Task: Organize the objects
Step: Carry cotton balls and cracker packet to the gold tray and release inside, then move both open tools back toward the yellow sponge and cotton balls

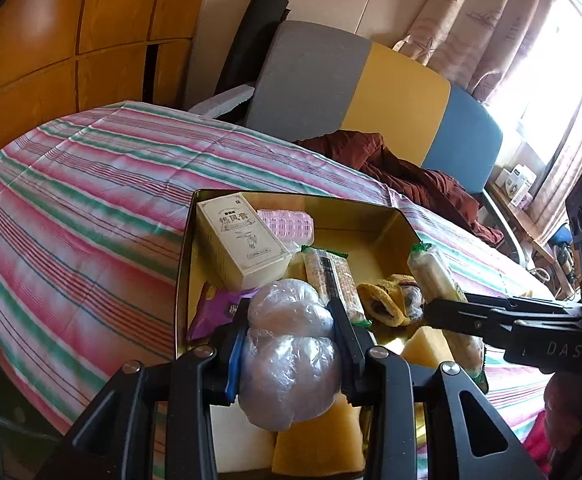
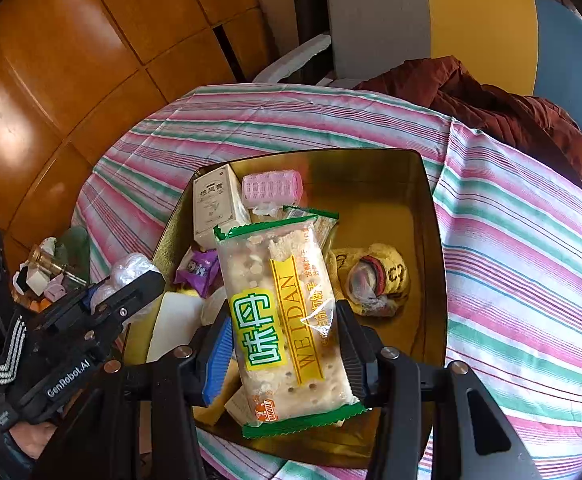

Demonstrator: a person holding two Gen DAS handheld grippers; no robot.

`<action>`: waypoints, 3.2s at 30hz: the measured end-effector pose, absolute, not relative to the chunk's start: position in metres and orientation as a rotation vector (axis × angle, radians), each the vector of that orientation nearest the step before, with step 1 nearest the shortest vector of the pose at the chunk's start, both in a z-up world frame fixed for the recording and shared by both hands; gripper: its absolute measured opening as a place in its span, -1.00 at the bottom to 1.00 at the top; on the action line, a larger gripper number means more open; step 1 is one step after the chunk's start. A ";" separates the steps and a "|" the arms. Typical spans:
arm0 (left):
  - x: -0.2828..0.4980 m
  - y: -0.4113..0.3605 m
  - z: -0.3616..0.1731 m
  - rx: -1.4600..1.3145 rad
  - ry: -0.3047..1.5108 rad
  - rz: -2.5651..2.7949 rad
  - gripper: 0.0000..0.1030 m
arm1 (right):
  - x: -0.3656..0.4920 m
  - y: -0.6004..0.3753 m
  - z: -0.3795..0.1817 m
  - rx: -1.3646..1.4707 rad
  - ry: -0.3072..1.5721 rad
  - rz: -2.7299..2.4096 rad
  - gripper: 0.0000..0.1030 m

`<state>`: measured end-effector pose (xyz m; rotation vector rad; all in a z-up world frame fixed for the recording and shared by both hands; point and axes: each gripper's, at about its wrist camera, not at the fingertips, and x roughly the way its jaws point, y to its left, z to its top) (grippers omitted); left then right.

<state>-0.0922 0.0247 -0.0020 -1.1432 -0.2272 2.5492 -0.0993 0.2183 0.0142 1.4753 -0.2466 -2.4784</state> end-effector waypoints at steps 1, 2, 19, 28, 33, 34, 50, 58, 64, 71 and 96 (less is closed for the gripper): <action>-0.094 0.025 -0.003 -1.146 -0.224 2.548 -0.28 | -0.101 0.219 0.014 1.476 -0.250 -2.479 -0.06; -0.097 0.026 -0.003 -1.146 -0.218 2.546 -0.27 | -0.105 0.219 0.015 1.476 -0.255 -2.480 -0.06; -0.092 0.025 -0.019 -1.194 -0.150 2.636 0.14 | -0.116 0.208 -0.004 1.496 -0.242 -2.485 0.23; -0.072 0.026 -0.004 -1.133 -0.083 2.705 0.29 | -0.100 0.206 -0.001 1.488 -0.200 -2.541 0.23; -0.059 0.030 0.009 -1.068 -0.041 2.732 0.31 | -0.089 0.205 0.000 1.482 -0.192 -2.564 0.27; -0.057 0.031 0.011 -1.058 -0.032 2.736 0.32 | -0.088 0.205 0.000 1.482 -0.191 -2.567 0.27; -0.029 0.047 0.027 -0.982 0.042 2.728 0.34 | -0.058 0.211 0.011 1.421 -0.133 -2.692 0.31; -0.021 0.060 0.030 -0.972 0.082 2.701 0.35 | -0.045 0.232 0.017 1.406 -0.164 -2.757 0.32; -0.017 0.078 0.031 -0.967 0.143 2.677 0.37 | -0.034 0.250 0.018 1.408 -0.181 -2.798 0.32; -0.010 0.108 0.033 -0.944 0.226 2.620 0.38 | -0.018 0.280 0.012 1.452 -0.191 -2.842 0.32; 0.014 0.228 0.031 -0.848 0.439 2.361 0.39 | 0.019 0.442 0.012 1.594 -0.439 -3.075 0.32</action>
